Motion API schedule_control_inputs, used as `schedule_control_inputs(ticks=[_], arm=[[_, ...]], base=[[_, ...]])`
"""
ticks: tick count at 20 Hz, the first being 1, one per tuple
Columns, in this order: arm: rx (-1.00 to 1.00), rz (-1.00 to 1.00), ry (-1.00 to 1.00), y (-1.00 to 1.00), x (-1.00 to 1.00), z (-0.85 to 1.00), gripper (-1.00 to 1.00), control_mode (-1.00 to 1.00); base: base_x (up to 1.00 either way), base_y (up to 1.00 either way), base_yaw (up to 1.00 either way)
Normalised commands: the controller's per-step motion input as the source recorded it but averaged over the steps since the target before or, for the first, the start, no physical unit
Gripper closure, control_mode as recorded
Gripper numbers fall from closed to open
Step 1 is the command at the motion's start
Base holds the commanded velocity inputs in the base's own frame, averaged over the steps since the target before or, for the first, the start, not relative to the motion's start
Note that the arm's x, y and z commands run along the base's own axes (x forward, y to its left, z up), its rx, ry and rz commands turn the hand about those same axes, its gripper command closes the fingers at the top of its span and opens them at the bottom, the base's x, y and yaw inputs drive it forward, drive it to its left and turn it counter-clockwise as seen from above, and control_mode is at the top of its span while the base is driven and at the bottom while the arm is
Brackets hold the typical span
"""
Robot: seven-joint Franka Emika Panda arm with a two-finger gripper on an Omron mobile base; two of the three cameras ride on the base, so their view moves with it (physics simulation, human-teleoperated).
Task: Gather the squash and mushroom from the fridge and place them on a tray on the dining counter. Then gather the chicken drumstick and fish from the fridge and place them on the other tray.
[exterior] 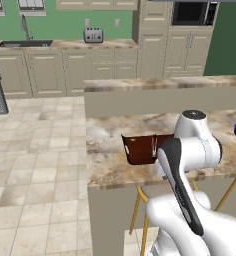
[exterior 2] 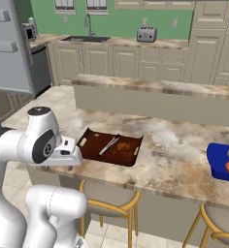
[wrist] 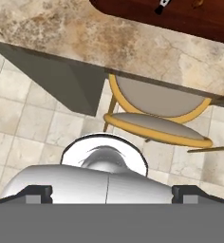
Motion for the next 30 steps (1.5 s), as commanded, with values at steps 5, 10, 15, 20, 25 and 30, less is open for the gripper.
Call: schedule_control_inputs(ticks=[5,10,15,20,25,30], arm=[[0.0,0.0,0.0,0.0,0.0,0.0,-1.0,-1.0],[0.0,0.0,0.0,0.0,-0.04,-0.01,-1.0,1.0],[0.0,0.0,0.0,0.0,0.0,0.0,-1.0,1.0],[0.0,0.0,0.0,0.0,0.0,0.0,-1.0,1.0],[0.0,0.0,0.0,0.0,0.0,0.0,-1.0,1.0],[0.0,0.0,0.0,0.0,0.0,0.0,-1.0,1.0]], base=[[0.0,0.0,0.0],[-0.45,0.32,0.05],[-0.7,0.76,0.11],[-0.24,1.0,0.21],[0.06,0.96,0.39],[0.38,0.67,0.42]])
